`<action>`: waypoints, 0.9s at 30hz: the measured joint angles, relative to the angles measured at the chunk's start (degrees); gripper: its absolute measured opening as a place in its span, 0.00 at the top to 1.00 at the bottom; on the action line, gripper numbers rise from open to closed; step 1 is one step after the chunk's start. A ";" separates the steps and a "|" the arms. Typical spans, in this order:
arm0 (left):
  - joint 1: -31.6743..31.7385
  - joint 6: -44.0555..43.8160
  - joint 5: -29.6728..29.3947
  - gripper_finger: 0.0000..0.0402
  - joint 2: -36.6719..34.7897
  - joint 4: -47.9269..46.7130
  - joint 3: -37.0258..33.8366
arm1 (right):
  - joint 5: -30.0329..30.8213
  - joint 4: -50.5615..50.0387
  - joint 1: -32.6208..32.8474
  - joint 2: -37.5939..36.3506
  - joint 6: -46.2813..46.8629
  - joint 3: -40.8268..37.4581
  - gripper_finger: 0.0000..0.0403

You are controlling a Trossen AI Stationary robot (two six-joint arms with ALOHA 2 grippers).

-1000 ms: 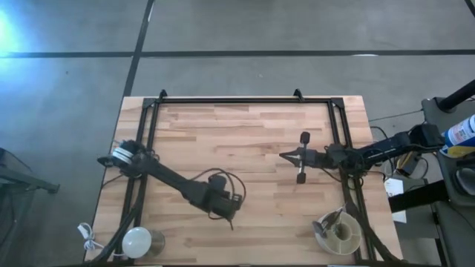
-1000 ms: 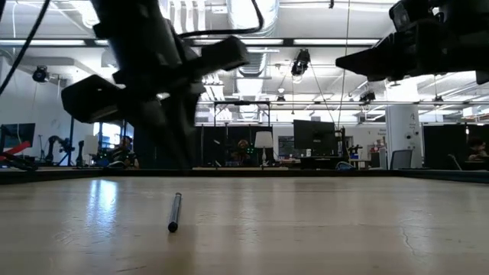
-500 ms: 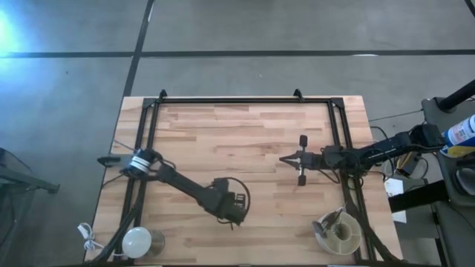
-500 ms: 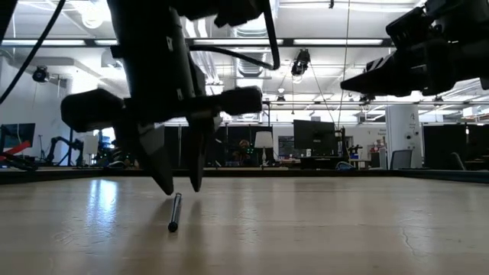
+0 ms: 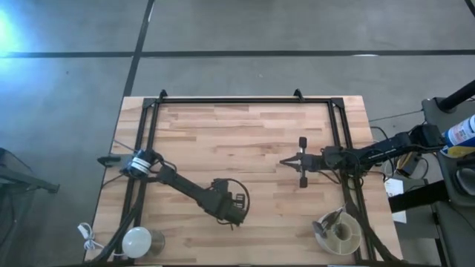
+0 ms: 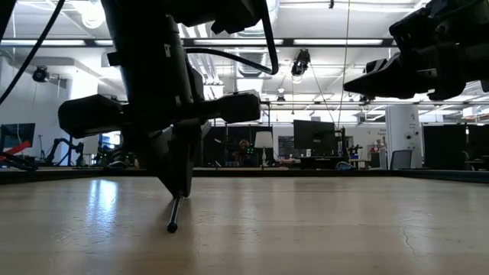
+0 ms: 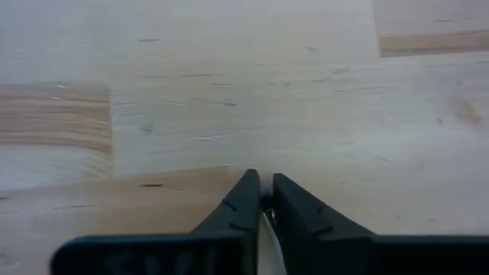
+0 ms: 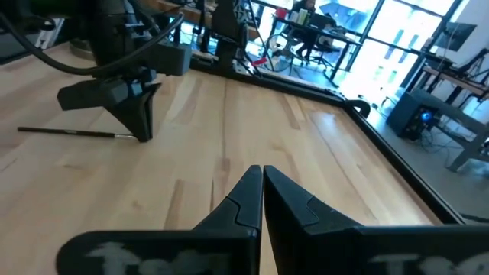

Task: Put items in baskets/containers
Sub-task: Put the black eyeshadow brush into the white organizer

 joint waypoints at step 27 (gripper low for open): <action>4.11 48.87 -19.54 1.00 -3.82 48.94 -7.77 | -0.08 -3.97 0.00 -0.08 1.56 0.40 0.98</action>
